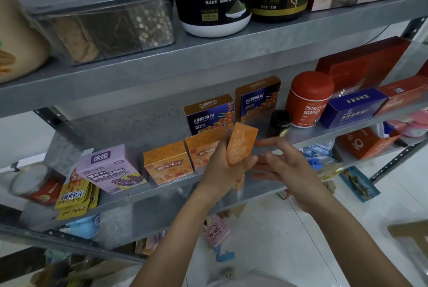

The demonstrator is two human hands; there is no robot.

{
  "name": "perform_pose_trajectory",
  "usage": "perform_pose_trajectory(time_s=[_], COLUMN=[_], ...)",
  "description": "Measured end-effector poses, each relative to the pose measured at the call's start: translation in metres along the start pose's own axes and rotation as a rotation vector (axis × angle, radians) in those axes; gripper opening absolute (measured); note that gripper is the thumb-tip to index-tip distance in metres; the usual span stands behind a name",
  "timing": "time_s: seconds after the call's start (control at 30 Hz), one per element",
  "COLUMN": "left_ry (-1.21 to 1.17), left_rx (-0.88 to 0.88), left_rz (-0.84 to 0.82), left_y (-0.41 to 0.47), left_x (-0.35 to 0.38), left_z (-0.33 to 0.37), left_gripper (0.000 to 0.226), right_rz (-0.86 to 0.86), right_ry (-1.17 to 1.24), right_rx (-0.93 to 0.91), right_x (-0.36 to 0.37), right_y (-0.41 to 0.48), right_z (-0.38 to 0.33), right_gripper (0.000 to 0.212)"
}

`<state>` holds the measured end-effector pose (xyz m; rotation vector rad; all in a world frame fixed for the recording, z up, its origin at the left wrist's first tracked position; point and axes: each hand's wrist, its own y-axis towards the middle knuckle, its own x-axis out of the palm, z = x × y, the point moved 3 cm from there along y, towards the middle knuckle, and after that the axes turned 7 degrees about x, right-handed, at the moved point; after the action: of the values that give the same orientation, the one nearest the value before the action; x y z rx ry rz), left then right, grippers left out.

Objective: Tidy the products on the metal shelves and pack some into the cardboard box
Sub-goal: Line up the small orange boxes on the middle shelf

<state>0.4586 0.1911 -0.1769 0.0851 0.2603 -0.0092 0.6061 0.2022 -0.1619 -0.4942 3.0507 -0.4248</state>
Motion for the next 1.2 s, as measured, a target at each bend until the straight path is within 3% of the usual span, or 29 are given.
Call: perform_pose_trajectory(time_s=[0.1, 0.17, 0.23, 0.3, 0.37, 0.5, 0.67, 0.8, 0.97, 1.07, 1.2], left_ry=[-0.126, -0.226, -0.278, -0.280, -0.222, -0.014, 0.052, 0.133, 0.182, 0.237, 0.836], left_rx=[-0.061, -0.079, -0.081, -0.094, -0.096, -0.007, -0.001, 0.027, 0.048, 0.069, 0.192], left_rz=[0.029, 0.039, 0.012, -0.051, -0.119, -0.133, -0.078, -0.108, -0.222, -0.164, 0.018], left_y=[-0.005, -0.007, -0.010, -0.012, -0.013, -0.009, -0.005, -0.003, 0.000, 0.003, 0.011], left_x=[-0.006, -0.011, -0.015, -0.019, -0.024, -0.031, -0.029, -0.025, -0.018, -0.024, -0.046], left_z=[-0.004, -0.009, -0.013, -0.017, -0.017, -0.007, -0.011, -0.015, -0.020, -0.025, -0.040], left_gripper=[0.031, 0.044, 0.061, 0.069, 0.069, 0.056, 0.052, 0.051, 0.053, 0.067, 0.078], right_rz=[0.012, 0.106, 0.119, 0.009, -0.083, 0.037, 0.151, 0.245, 0.252, 0.215, 0.255], right_ry=[-0.026, -0.167, -0.276, -0.284, -0.318, -0.526, -0.754, -1.171, -1.127, -1.162, -1.232], right_rx=[-0.007, -0.058, -0.115, -0.134, -0.148, -0.258, -0.367, -0.662, -0.560, -0.533, -0.532], right_x=[-0.002, -0.008, -0.014, -0.019, -0.022, -0.029, -0.023, -0.012, -0.021, -0.030, -0.037], right_y=[0.004, 0.011, 0.017, 0.023, 0.025, 0.028, 0.029, 0.025, 0.025, 0.036, 0.066], right_z=[0.003, 0.006, 0.007, 0.004, -0.001, -0.003, 0.002, 0.005, 0.012, 0.011, 0.003], right_gripper=[0.020, 0.029, 0.058, 0.080, 0.076, 0.061, 0.063, 0.079, 0.074, 0.071, 0.068])
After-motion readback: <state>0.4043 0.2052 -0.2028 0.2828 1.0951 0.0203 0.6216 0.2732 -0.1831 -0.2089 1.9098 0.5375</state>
